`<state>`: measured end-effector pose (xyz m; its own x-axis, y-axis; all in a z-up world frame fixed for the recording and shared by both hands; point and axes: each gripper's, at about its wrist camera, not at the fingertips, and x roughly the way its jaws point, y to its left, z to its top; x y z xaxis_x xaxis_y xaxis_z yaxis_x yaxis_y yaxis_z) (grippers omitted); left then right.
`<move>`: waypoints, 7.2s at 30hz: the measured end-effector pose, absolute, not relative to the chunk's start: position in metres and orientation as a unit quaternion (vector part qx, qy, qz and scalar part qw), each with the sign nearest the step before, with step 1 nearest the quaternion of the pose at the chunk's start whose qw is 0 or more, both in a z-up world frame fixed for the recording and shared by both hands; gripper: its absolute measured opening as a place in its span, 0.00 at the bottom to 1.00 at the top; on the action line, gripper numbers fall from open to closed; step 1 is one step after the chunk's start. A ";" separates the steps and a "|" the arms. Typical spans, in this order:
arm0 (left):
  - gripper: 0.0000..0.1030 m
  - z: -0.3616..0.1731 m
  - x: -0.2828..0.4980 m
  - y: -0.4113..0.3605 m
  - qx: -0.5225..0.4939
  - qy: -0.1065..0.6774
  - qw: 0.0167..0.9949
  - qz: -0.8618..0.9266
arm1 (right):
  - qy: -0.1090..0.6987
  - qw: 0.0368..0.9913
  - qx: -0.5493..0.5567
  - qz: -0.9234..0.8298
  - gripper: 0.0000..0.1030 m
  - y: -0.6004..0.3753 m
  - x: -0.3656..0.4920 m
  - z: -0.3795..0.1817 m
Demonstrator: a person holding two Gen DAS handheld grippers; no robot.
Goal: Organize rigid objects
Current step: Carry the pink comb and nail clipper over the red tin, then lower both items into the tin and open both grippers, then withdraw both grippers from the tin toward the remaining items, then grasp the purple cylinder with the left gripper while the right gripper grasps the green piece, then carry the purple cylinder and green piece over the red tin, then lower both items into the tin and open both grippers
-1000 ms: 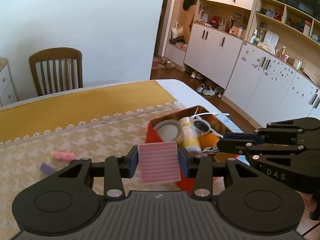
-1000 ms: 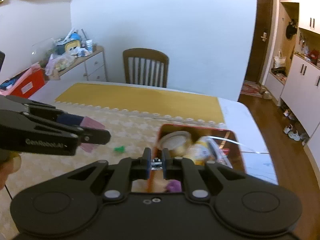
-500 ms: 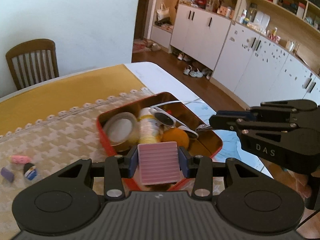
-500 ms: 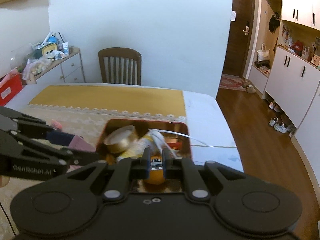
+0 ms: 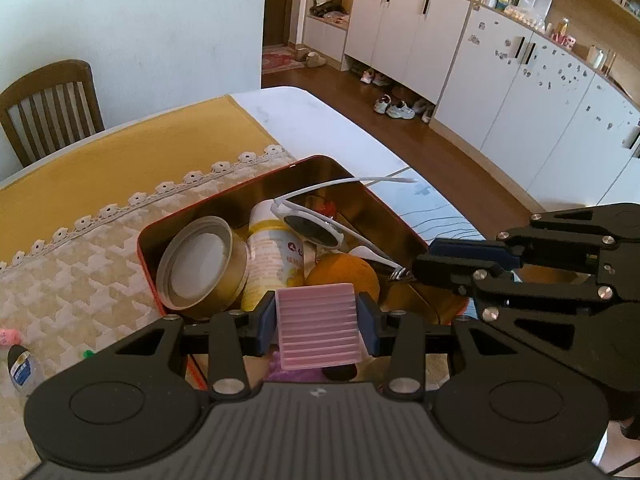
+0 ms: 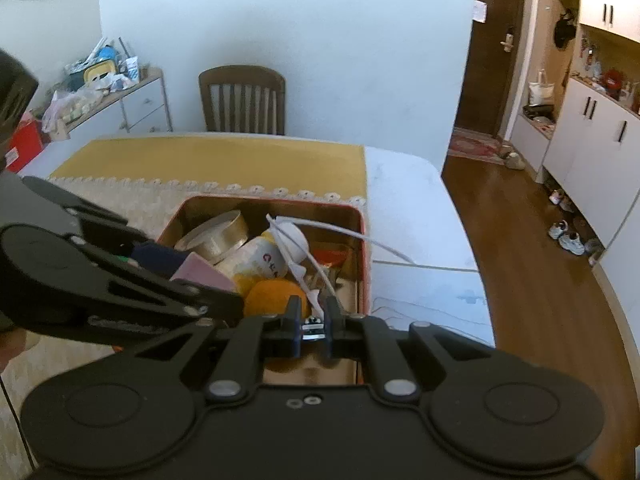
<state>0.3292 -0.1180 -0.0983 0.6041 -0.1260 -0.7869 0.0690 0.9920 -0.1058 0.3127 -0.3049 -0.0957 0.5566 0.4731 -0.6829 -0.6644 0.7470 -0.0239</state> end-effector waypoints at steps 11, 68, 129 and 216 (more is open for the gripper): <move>0.40 -0.108 0.342 -0.126 -0.017 0.442 0.896 -0.046 | 0.354 0.860 -0.133 0.342 0.09 -0.310 0.327 -0.107; 0.79 -0.039 0.217 -0.051 -0.023 0.302 0.953 0.003 | 0.327 0.873 -0.118 0.344 0.91 -0.283 0.258 -0.054; 0.62 -0.178 0.232 0.179 -0.037 0.351 0.931 0.090 | 0.404 0.837 -0.161 0.333 0.45 -0.048 0.276 -0.166; 0.39 -0.087 0.337 -0.110 -0.039 0.386 0.921 -0.043 | 0.359 0.868 -0.114 0.325 0.23 -0.318 0.309 -0.100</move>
<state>0.3365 -0.1099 -0.0871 0.6988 -0.1096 -0.7069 0.0498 0.9933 -0.1047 0.3091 -0.3182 -0.1002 0.5318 0.4818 -0.6965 -0.6457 0.7628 0.0347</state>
